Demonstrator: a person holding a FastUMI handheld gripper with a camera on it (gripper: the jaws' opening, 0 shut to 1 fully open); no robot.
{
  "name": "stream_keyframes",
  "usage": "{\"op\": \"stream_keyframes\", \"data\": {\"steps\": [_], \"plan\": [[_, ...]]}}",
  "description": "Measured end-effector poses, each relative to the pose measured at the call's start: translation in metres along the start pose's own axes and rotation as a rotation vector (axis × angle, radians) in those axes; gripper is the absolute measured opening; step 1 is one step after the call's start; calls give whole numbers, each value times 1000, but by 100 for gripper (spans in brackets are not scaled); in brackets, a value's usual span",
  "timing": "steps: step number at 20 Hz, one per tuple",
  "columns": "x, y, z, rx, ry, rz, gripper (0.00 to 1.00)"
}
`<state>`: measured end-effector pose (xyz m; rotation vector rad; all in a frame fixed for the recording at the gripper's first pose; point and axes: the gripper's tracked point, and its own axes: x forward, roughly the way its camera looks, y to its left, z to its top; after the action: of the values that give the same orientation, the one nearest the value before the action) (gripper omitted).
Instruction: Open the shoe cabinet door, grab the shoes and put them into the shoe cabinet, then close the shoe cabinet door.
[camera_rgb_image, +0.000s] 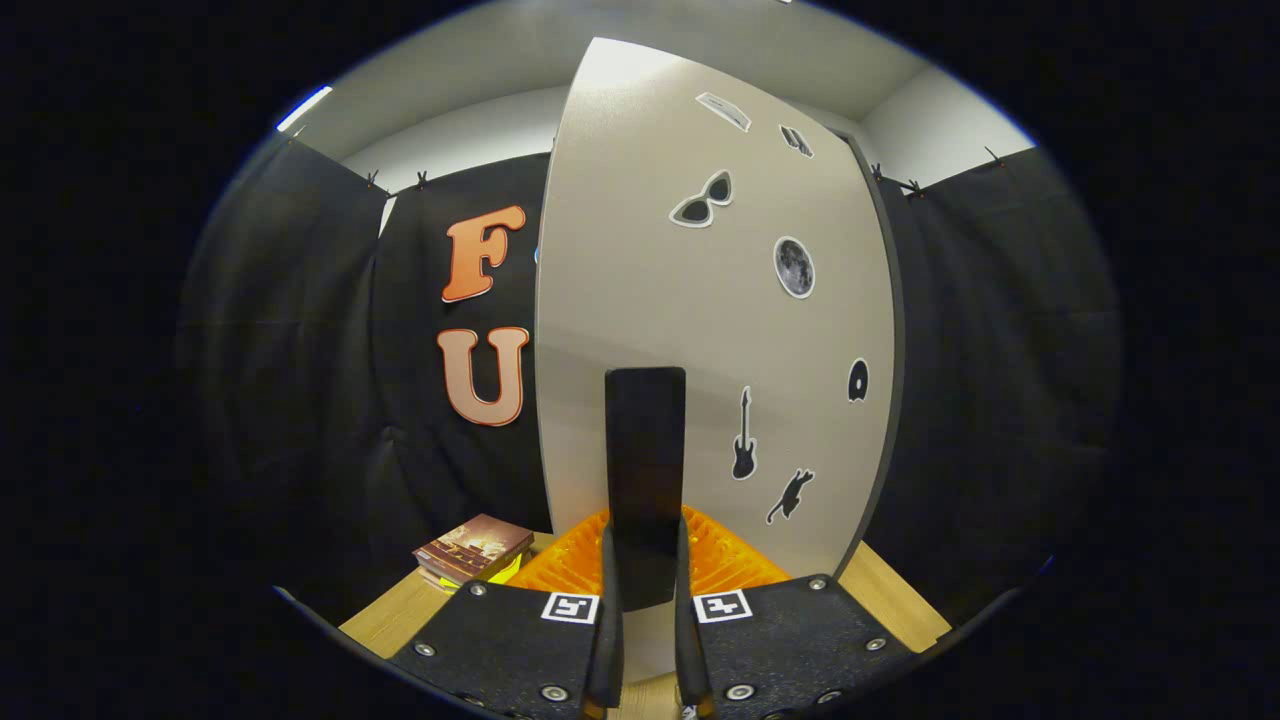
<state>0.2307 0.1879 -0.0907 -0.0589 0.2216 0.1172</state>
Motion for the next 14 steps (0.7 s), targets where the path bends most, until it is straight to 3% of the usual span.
{"op": "stream_keyframes", "data": {"steps": [14], "plan": [[-73, -65, -4, -11, 10, -53, 20]]}}
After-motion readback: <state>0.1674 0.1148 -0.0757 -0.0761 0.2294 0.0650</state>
